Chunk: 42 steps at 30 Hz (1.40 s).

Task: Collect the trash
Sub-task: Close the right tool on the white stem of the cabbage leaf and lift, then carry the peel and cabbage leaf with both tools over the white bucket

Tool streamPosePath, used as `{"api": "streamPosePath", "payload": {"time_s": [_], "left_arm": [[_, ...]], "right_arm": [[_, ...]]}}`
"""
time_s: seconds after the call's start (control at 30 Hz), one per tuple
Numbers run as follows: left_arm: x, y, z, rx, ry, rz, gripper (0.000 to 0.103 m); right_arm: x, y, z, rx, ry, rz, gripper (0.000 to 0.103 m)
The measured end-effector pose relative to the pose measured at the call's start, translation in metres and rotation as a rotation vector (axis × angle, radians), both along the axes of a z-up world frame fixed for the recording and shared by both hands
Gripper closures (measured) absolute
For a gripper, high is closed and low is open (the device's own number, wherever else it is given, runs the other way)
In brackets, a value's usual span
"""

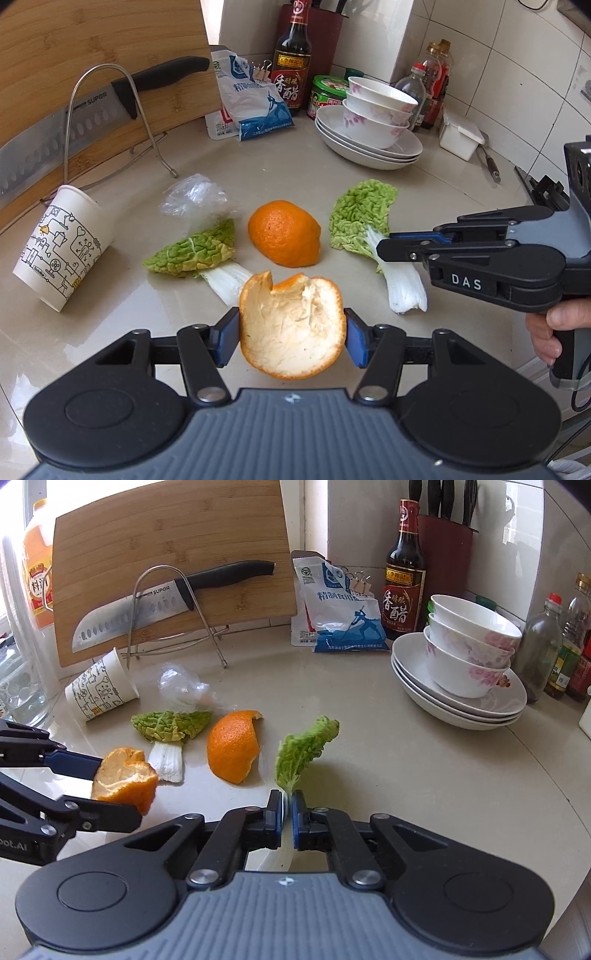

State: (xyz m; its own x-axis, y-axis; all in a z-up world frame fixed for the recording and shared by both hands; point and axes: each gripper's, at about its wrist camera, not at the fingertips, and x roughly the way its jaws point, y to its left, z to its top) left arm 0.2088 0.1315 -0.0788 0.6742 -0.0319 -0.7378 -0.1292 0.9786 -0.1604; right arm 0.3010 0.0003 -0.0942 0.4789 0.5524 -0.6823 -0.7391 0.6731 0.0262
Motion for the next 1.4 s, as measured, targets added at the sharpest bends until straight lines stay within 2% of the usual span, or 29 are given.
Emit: {"api": "streamPosePath", "payload": {"time_s": [0.1, 0.23, 0.33, 0.43, 0.7, 1.1, 1.4], "left_arm": [[0.0, 0.002, 0.001, 0.0, -0.004, 0.003, 0.046], [-0.002, 0.005, 0.001, 0.0, -0.009, 0.015, 0.046], [-0.004, 0.007, 0.0, -0.003, -0.007, 0.026, 0.046], [-0.004, 0.009, -0.002, -0.006, 0.0, 0.033, 0.046], [-0.002, 0.001, 0.002, 0.016, 0.004, -0.008, 0.046], [0.001, -0.05, 0.015, 0.026, 0.037, -0.184, 0.049], [0.015, -0.125, 0.025, 0.01, 0.034, -0.388, 0.05]], "right_arm": [[-0.008, 0.008, -0.002, -0.015, -0.021, 0.033, 0.091], [-0.006, 0.013, -0.015, -0.078, -0.036, 0.012, 0.083], [-0.006, 0.01, -0.019, -0.097, -0.049, 0.004, 0.084], [-0.008, 0.007, -0.016, -0.096, -0.065, 0.017, 0.091], [-0.017, -0.008, -0.002, -0.091, -0.109, 0.035, 0.093], [-0.043, -0.075, 0.022, -0.061, -0.118, -0.028, 0.093], [-0.067, -0.153, 0.025, -0.061, -0.108, -0.193, 0.093]]}}
